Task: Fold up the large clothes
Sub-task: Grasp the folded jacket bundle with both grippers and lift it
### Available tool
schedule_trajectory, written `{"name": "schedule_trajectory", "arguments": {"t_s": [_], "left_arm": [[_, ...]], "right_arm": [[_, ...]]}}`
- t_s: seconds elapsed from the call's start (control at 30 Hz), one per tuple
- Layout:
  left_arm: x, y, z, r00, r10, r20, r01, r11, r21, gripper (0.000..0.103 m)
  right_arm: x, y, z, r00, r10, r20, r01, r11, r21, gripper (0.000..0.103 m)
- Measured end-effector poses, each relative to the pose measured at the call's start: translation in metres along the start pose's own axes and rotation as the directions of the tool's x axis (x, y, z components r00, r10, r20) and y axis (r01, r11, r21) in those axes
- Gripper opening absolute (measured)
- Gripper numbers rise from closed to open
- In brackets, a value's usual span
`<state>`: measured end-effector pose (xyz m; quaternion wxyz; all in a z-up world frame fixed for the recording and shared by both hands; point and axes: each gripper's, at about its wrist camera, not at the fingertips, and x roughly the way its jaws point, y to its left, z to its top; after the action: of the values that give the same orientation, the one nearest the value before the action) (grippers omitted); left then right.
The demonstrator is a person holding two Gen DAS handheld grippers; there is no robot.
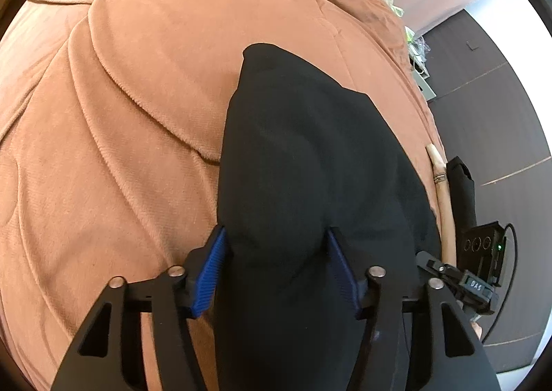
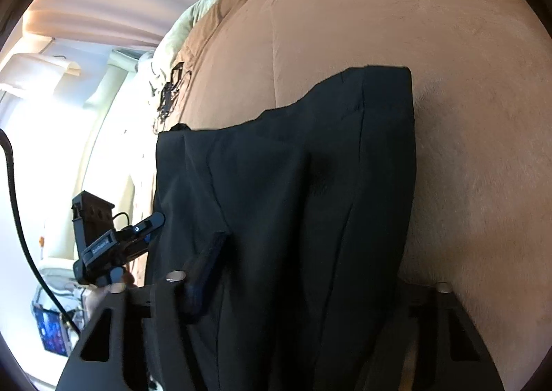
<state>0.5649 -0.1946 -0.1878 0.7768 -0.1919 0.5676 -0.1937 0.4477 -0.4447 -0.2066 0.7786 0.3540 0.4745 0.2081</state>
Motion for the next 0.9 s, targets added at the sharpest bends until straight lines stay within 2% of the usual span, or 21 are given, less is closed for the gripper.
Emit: {"name": "schedule_trajectory", "arguments": {"t_s": [0.03,0.17,0.33,0.5,0.77,0.9], "left_arm": [[-0.002,-0.002,-0.001,1.000,0.005,0.004,-0.005,1.000,0.002,0.048],[-0.015,-0.015,-0.006,0.999,0.013,0.041,-0.014,0.999,0.031,0.035],[-0.050,-0.024,-0.015,0.994,-0.036,0.103,0.033,0.999,0.029,0.024],[-0.095,-0.031,-0.033,0.982,-0.073,0.177,0.065,0.997,0.049,0.021],[-0.154,-0.042,-0.064,0.958,-0.123,0.257,0.108,0.991,0.074,0.019],[-0.187,-0.042,-0.083,0.940,-0.154,0.305,0.135,0.987,0.084,0.018]], "right_arm": [[-0.002,0.002,-0.002,1.000,0.012,-0.003,-0.012,1.000,-0.005,0.037],[-0.017,0.024,-0.009,0.999,-0.005,0.042,0.008,0.997,-0.076,0.021],[-0.045,0.067,-0.021,0.996,-0.002,0.094,0.017,0.986,-0.164,0.017],[-0.076,0.109,-0.041,0.990,-0.019,0.138,0.054,0.966,-0.255,0.016],[-0.123,0.163,-0.085,0.977,0.020,0.212,0.052,0.943,-0.330,0.016],[-0.144,0.188,-0.108,0.971,0.037,0.237,0.053,0.930,-0.364,0.016]]}}
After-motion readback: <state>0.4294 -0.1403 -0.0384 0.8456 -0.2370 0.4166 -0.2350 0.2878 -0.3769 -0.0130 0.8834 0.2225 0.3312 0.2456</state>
